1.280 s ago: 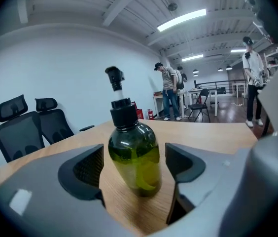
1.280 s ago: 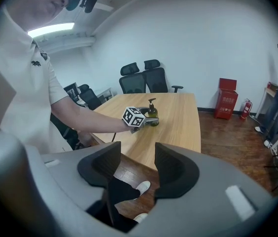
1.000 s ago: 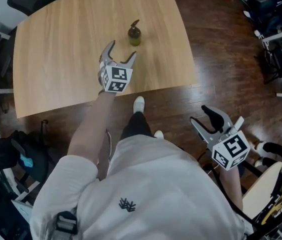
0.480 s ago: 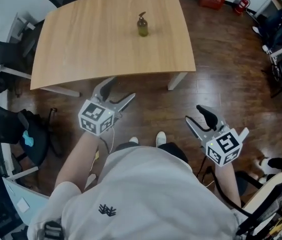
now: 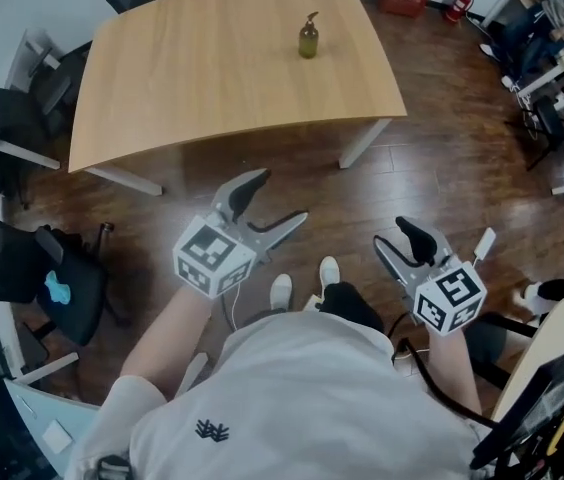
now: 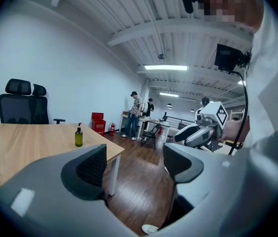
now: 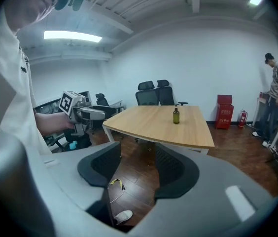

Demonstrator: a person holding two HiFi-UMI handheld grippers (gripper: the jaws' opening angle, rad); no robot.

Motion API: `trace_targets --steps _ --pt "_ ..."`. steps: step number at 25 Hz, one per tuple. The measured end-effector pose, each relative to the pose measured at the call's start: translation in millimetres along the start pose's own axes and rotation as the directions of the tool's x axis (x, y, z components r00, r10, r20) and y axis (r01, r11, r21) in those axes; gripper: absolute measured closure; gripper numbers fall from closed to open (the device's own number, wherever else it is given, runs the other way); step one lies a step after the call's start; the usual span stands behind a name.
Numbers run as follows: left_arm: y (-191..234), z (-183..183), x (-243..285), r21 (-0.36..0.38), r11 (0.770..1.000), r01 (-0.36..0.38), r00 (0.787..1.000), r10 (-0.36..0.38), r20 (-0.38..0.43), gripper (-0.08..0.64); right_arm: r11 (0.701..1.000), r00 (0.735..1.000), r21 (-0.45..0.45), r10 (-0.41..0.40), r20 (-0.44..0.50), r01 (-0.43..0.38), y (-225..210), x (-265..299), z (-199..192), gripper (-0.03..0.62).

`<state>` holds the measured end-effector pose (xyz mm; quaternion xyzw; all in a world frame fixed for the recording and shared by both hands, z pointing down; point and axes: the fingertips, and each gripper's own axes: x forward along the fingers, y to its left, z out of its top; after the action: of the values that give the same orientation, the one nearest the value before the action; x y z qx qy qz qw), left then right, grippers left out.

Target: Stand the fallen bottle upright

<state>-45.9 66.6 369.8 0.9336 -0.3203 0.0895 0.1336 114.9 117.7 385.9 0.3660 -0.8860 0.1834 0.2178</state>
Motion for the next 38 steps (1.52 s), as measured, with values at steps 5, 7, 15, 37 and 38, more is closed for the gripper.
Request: trace_targets --steps 5,7,15,37,38 --pt "-16.8 -3.2 -34.3 -0.029 0.999 0.028 1.0 -0.028 0.004 0.201 0.998 0.997 -0.047 0.026 -0.066 -0.029 40.3 0.6 -6.1 0.371" --pt "-22.2 -4.9 -44.5 -0.045 0.999 0.02 1.0 -0.02 0.014 0.201 0.997 0.996 -0.06 0.042 -0.083 -0.047 48.7 1.3 -9.2 0.371" --pt "-44.9 -20.1 -64.5 -0.053 0.998 0.037 0.999 -0.037 0.008 0.201 0.994 0.997 -0.09 0.065 -0.033 -0.067 75.6 -0.6 -5.3 0.369" --pt "-249.0 -44.4 -18.3 -0.042 0.999 0.026 1.0 -0.025 0.006 0.225 0.984 0.982 -0.121 0.147 0.119 -0.133 45.9 -151.5 -73.0 0.385" --pt "-254.6 -48.0 -20.0 -0.05 0.998 0.023 1.0 -0.023 0.004 0.227 0.983 0.981 -0.123 0.154 0.119 -0.14 46.7 -153.8 -75.4 0.385"
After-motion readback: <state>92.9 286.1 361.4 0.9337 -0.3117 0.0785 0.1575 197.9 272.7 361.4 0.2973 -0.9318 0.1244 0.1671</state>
